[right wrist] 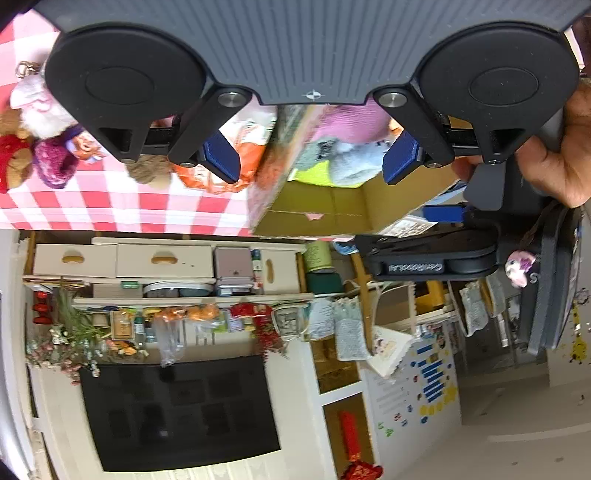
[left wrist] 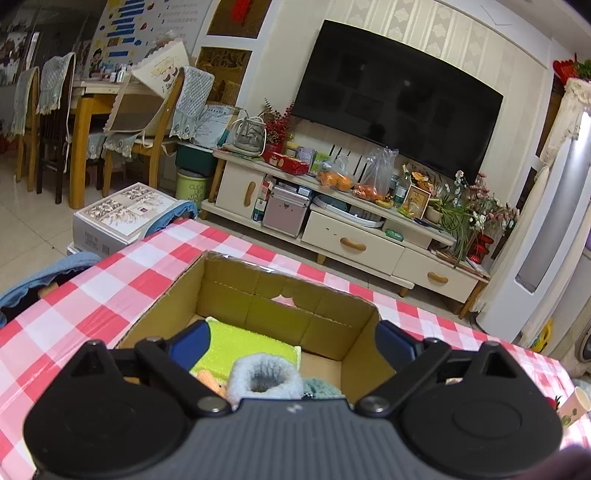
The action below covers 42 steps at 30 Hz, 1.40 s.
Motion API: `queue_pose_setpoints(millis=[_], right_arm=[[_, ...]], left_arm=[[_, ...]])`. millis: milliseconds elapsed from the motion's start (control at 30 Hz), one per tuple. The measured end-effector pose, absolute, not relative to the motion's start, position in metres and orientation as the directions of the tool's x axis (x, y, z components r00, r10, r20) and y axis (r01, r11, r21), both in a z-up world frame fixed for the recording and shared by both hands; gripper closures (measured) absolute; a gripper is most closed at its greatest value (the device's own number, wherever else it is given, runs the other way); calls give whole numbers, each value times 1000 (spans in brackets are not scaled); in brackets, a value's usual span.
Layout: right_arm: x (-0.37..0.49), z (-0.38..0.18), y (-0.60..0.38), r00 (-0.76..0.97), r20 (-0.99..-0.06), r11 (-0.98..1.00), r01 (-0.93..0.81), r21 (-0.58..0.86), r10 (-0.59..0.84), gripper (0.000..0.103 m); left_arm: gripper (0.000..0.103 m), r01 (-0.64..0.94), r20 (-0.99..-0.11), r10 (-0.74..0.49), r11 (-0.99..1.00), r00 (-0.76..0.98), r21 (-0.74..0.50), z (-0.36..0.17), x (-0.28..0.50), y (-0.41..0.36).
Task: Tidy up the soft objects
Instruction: 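Move both open tools back over the pile on the table, then reach the left tool to the floral cloth bundle while the right tool approaches the white fluffy item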
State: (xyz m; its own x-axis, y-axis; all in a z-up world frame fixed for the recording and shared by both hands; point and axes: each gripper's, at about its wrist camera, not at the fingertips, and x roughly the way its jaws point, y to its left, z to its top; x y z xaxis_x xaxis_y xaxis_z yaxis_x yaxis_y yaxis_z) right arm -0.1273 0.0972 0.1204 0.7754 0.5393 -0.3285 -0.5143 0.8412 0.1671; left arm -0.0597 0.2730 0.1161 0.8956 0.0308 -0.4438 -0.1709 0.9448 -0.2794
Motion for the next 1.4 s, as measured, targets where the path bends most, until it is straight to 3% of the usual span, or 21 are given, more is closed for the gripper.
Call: queue_pose_setpoints(millis=[600, 1400], right_arm=[[-125, 107, 67, 827, -382, 910, -381, 162, 414, 0], [-129, 97, 29, 868, -376, 945, -281, 168, 325, 0]], left_arm=[[1, -141, -469, 28, 968, 883, -208, 116, -56, 238], [1, -32, -453, -47, 986, 890, -165, 116, -55, 178]])
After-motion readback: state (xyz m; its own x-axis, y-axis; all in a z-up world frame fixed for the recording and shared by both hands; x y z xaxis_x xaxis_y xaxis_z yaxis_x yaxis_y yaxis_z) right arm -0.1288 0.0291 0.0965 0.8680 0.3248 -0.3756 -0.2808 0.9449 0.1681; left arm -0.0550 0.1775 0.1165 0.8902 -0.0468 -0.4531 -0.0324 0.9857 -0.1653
